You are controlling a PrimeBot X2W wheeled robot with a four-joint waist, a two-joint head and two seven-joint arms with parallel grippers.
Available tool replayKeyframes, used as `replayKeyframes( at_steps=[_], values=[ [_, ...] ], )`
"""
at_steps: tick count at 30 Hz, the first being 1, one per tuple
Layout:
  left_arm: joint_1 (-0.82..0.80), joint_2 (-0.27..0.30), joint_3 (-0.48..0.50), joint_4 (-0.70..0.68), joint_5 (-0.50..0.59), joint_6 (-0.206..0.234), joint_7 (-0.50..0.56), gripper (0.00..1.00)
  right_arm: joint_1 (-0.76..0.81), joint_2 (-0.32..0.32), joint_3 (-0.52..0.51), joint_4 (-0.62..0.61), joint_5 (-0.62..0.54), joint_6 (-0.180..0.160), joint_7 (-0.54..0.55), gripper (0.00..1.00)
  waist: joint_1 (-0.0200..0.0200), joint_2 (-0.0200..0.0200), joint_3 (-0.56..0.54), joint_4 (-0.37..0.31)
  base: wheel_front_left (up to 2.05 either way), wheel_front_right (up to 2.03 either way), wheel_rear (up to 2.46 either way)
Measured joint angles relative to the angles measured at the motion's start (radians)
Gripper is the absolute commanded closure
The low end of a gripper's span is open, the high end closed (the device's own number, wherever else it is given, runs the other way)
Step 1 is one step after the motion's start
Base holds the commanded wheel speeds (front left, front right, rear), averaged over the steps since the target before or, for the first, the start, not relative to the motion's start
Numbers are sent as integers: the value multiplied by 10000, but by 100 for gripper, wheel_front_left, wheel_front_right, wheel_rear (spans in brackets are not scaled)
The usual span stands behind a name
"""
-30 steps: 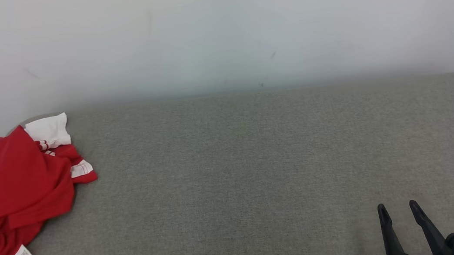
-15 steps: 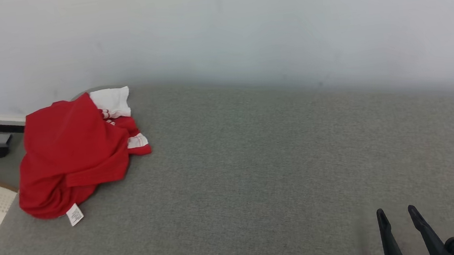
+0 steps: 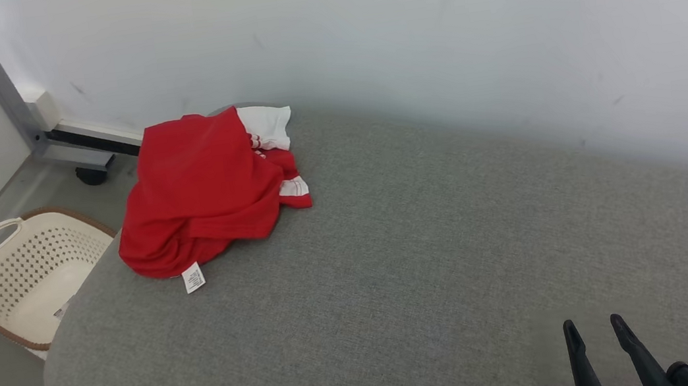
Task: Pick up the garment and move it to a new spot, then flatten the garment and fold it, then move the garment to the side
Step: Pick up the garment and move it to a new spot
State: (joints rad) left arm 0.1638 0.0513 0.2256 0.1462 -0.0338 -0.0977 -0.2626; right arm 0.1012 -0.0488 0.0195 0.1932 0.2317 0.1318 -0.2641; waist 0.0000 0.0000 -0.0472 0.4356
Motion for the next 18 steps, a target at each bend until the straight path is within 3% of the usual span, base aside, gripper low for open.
replayKeyframes(
  at_steps=[6,18],
  values=[
    [27,-2,125,-35,-44,59,0,0,-63,0,165,36,-6,0,0,0,0,0,-2,402,0,0,0],
    [79,-10,288,-159,-190,268,0,0,-151,-2,267,128,-48,0,0,0,0,0,17,423,0,0,0]
  ],
)
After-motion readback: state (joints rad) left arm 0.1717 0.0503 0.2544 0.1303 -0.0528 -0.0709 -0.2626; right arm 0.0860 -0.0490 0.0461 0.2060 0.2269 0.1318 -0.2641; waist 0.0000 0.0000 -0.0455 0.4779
